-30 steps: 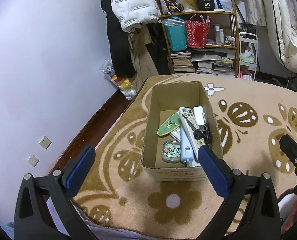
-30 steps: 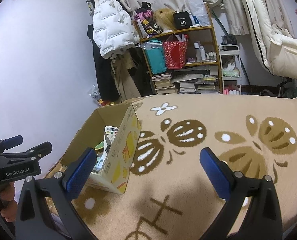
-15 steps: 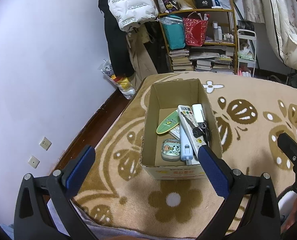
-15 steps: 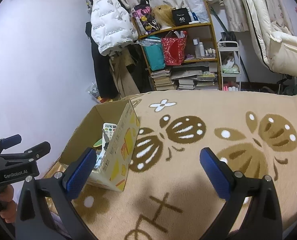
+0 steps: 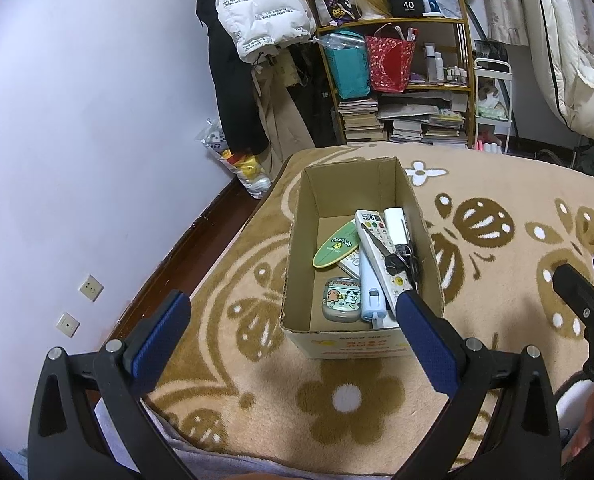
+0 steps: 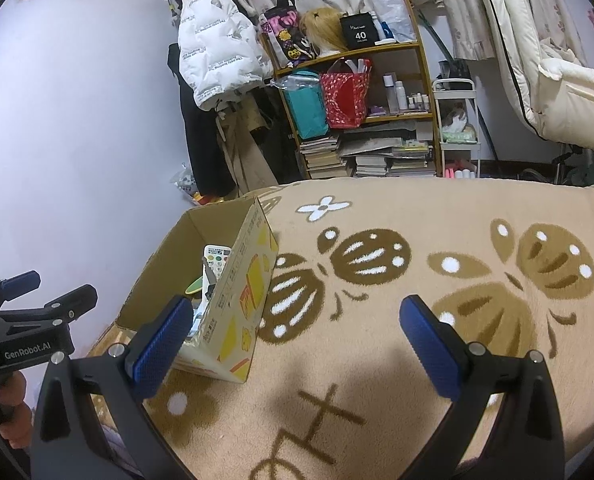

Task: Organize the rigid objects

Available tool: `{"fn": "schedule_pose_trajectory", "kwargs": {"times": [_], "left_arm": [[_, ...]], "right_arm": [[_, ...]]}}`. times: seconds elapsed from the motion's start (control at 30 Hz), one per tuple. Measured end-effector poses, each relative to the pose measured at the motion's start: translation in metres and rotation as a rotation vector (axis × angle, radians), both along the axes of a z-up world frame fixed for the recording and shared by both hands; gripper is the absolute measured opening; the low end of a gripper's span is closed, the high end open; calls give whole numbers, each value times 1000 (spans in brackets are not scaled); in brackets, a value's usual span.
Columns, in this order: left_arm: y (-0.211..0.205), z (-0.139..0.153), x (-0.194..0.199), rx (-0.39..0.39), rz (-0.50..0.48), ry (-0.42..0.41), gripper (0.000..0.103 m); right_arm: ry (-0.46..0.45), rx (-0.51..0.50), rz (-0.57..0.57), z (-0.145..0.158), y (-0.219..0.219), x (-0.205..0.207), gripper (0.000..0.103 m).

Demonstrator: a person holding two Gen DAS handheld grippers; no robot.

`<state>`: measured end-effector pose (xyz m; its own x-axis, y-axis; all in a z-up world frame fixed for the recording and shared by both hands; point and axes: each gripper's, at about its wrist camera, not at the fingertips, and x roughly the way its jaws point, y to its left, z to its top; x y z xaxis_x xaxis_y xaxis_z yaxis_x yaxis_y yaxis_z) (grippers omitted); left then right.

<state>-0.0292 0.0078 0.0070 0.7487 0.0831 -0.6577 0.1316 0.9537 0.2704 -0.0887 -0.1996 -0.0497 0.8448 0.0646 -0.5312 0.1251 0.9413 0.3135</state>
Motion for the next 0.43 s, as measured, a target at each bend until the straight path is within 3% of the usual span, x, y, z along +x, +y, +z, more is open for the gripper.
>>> {"fn": "schedule_pose_trajectory", "kwargs": {"times": [0.43], "left_arm": [[2, -1, 0, 6, 5, 4, 101]], "right_arm": [[6, 6, -7, -7, 3, 1, 103]]}}
